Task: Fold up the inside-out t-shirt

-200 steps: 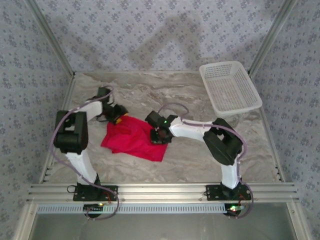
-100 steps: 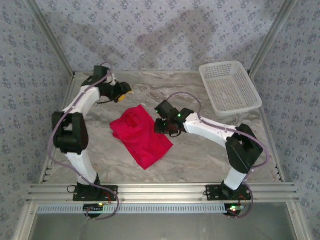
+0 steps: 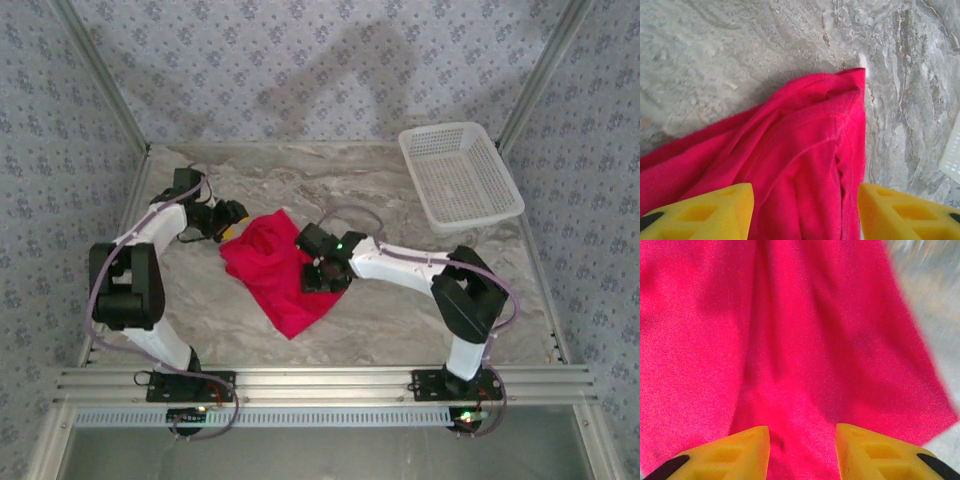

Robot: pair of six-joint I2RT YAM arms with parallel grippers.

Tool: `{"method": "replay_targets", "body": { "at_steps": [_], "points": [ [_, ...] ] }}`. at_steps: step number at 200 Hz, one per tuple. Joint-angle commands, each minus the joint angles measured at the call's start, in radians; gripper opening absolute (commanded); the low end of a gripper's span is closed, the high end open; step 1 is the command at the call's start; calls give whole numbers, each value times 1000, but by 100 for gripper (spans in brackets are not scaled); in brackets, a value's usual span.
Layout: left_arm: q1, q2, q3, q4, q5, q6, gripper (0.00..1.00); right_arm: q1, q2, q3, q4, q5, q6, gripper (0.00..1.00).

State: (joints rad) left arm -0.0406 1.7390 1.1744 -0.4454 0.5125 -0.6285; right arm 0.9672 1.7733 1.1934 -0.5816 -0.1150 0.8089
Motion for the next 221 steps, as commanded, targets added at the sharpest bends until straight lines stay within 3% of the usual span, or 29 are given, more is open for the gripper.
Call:
{"method": "replay_targets", "body": {
  "at_steps": [1,35,69,97,120,134,159,184,221],
  "points": [
    [-5,85,58,80,20,25,56,-11,43,-54,28,-29,52,39],
    [-8,139,-10,172,34,18,55,-139,181,56,-27,32,-88,33],
    [-41,4,-245,306,39,-76,54,-292,304,272,-102,43,-336,34],
    [-11,-177,-283,151,-110,-53,54,-331,337,450,-229,49,-415,38],
    [-23,-316,-157,-75,-376,19,54,-336,272,450,-267,55,-317,41],
    [-62,-378,-111,-104,-436,1,54,-346,219,409,-248,40,-234,41],
    [-192,-400,-104,22,-382,-161,54,-368,108,257,-76,0,-50,37],
    [-363,-275,-89,223,-330,-327,54,-393,56,108,175,-78,149,29],
    [-467,-17,6,316,-240,-423,51,-384,126,96,200,-77,223,26]
  ]
}}
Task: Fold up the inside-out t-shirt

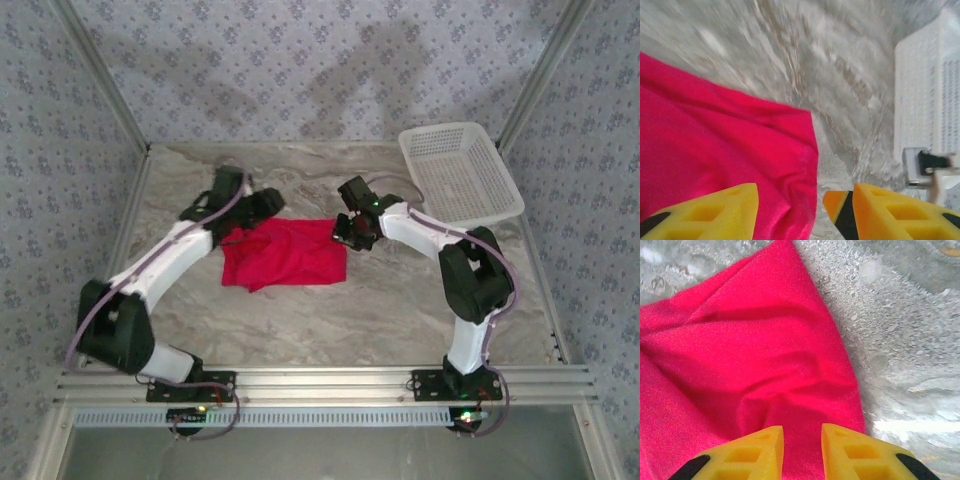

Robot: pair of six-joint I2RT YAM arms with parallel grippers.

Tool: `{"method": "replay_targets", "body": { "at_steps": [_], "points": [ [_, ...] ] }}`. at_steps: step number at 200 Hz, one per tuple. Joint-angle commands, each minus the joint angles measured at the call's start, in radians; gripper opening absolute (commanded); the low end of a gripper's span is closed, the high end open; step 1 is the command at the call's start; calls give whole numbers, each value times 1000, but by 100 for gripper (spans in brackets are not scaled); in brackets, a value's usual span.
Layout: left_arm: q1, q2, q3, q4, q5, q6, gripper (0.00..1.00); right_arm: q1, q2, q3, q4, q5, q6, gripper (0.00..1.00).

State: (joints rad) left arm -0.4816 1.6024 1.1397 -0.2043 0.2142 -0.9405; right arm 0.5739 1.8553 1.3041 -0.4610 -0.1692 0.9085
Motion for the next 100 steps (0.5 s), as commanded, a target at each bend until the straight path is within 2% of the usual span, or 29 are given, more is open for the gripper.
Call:
{"method": "replay_targets", "body": {
  "at_steps": [1,17,23,41,77,100],
  "points": [
    [-26,123,40,76,59,-112,51,11,47,-15,80,-21,126,26],
    [-25,155,-16,104,59,-137,51,14,93,-37,100,-6,156,24],
    [-21,157,-45,116,61,-138,51,18,112,-44,102,5,163,19],
    [4,137,-142,104,77,-106,51,21,168,-55,75,38,173,19],
    [174,-40,-354,-13,105,26,53,-3,185,-103,2,127,176,18],
    [280,-139,-418,-115,111,113,55,-20,169,-133,-21,158,170,18]
  ]
}}
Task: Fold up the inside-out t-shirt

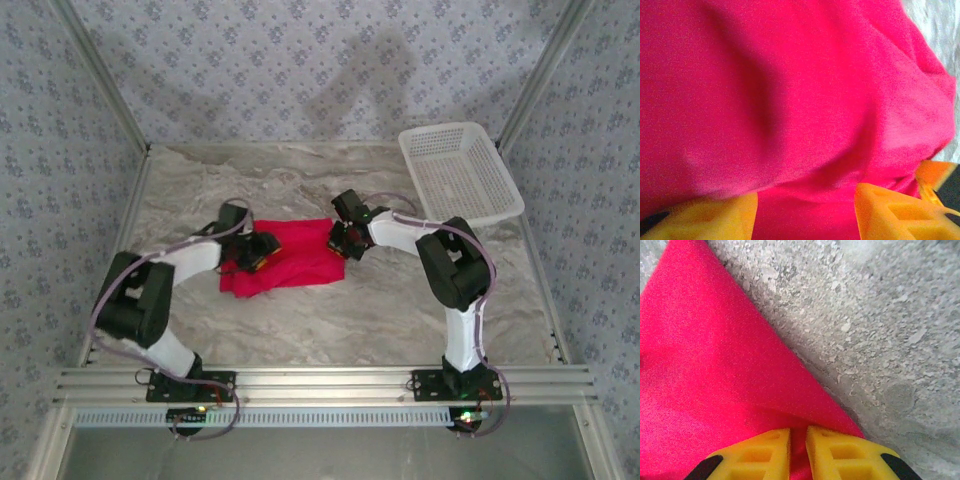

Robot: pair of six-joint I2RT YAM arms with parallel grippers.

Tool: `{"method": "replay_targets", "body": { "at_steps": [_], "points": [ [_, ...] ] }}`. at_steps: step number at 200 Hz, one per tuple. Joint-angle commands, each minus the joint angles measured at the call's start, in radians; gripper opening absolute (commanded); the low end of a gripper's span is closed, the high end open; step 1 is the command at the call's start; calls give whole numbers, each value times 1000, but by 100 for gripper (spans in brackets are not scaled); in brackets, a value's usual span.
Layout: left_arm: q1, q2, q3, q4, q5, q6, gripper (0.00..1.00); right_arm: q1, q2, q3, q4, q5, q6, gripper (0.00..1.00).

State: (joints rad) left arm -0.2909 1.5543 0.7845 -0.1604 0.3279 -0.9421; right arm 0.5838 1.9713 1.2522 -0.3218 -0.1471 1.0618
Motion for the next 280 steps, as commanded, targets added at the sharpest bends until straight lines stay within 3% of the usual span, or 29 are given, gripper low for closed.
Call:
{"method": "replay_targets", "body": {
  "at_steps": [1,36,90,131,202,226,271,280],
  "points": [
    [92,-94,-67,-161,-3,116,55,-30,52,-80,-162,137,17,18],
    [177,-136,-107,-212,21,162,55,-20,16,-13,-194,163,-23,19],
    [135,-196,54,-346,-69,203,55,70,-53,275,-407,136,-244,31],
    [106,-72,197,-292,25,203,54,101,-50,320,-401,84,-250,32],
    [45,179,309,-230,9,205,50,110,-43,307,-390,69,-250,32],
    [41,199,340,-223,-8,195,39,132,-29,247,-349,55,-238,32],
    [41,204,417,-301,-56,232,0,120,91,95,-253,-17,-204,29],
    [42,204,428,-317,-62,241,0,128,86,63,-239,-23,-200,29]
  ]
}}
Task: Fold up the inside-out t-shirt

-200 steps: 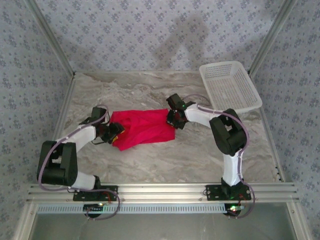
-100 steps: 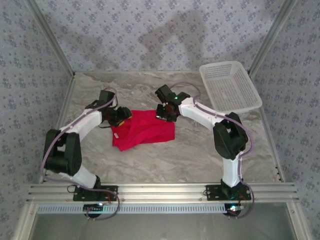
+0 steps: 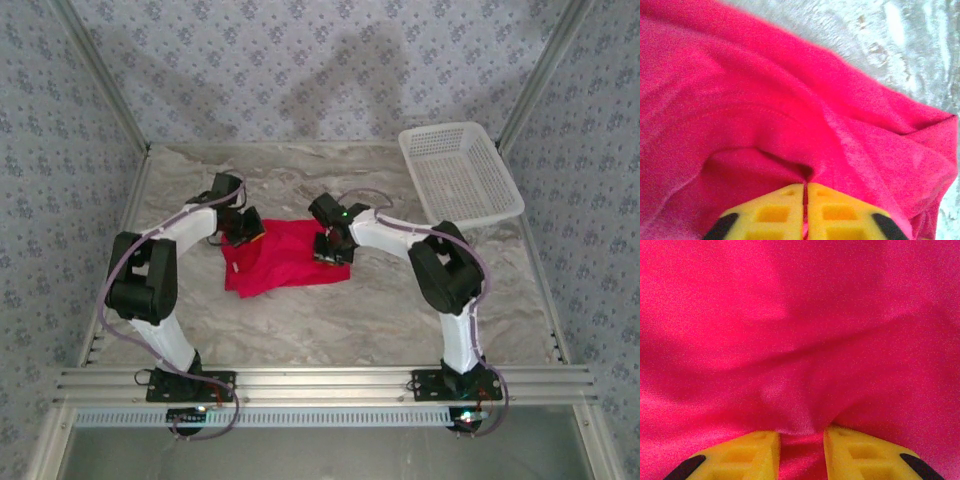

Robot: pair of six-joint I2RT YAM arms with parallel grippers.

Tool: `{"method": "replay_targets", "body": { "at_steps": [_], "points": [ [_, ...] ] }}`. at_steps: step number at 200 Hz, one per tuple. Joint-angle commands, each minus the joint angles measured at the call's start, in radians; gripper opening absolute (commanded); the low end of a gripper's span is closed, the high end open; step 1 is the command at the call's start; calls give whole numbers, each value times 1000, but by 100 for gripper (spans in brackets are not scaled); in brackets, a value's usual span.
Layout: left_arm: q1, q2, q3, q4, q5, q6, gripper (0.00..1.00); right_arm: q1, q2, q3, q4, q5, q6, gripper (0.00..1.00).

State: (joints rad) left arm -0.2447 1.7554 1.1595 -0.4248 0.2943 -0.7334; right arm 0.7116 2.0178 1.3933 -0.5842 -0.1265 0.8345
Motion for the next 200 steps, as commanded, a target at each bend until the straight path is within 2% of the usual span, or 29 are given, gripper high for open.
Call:
{"method": "replay_targets", "body": {
  "at_steps": [1,48,79,102,118,138,143,151,159,181,200],
  "points": [
    [-5,3,55,-55,-29,35,0,0,38,-82,24,-44,27,29],
    [34,-47,90,-138,-35,83,0,24,-31,-167,-34,18,6,30],
    [41,-131,2,-125,-18,83,0,28,-66,-239,-22,33,11,31],
    [35,-189,-84,-80,21,55,0,35,-54,-226,-26,24,-1,31],
    [35,-221,-125,-106,-4,71,0,38,-67,-209,-46,6,-17,32],
    [42,-263,-150,-168,-89,103,23,44,-117,-102,-89,2,-48,35],
    [46,-277,-156,-182,-107,107,34,44,-126,-76,-104,5,-57,40],
    [52,-302,-161,-206,-132,110,49,45,-139,-33,-124,8,-72,41],
    [56,-328,-162,-228,-150,115,57,45,-145,9,-138,7,-87,44],
    [56,-399,-175,-285,-145,120,59,39,-125,103,-139,-33,-121,47],
    [53,-447,-233,-277,-45,98,55,17,-63,190,-158,-56,-140,47]
  ]
}}
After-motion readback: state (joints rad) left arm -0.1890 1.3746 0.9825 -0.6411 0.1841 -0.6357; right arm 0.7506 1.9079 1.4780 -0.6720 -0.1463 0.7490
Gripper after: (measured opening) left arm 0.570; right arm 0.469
